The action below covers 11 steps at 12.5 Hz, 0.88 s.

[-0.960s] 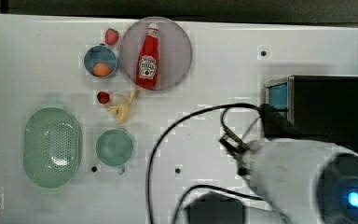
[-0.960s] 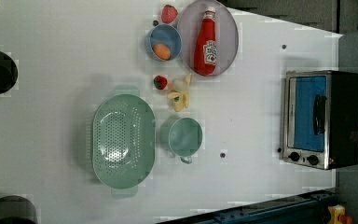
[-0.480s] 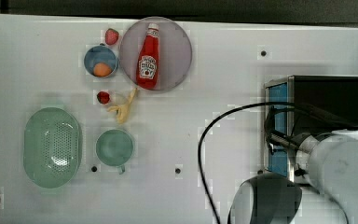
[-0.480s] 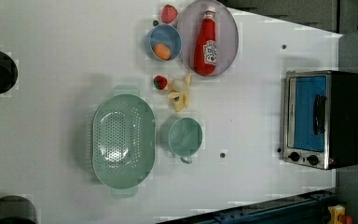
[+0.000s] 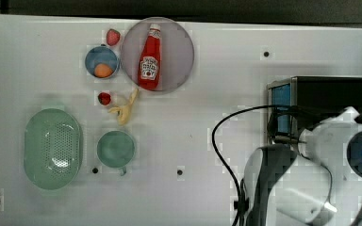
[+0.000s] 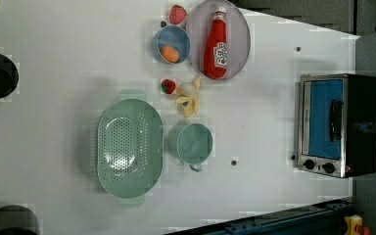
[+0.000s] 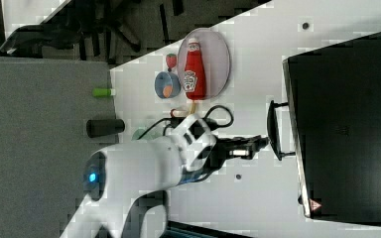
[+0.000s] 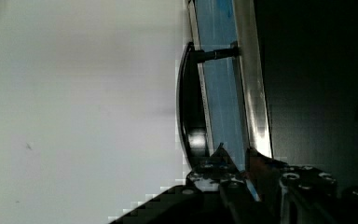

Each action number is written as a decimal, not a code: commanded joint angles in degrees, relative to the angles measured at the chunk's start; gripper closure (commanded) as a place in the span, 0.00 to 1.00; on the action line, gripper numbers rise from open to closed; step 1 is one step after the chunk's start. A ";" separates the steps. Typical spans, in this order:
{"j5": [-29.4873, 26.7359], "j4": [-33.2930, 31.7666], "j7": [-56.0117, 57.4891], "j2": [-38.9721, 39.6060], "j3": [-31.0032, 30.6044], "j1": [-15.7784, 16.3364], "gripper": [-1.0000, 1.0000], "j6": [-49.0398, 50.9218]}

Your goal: Flap open oven.

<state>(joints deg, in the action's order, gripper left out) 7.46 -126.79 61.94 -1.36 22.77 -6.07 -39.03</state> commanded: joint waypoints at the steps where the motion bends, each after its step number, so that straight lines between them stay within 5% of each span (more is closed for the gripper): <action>1: -0.12 0.09 5.65 1.62 1.46 0.04 0.82 -3.46; 11: -0.65 -1.45 5.15 8.47 0.25 0.26 0.82 -8.43</action>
<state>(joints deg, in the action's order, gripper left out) 6.89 -128.47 64.79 6.75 23.51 -5.85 -47.34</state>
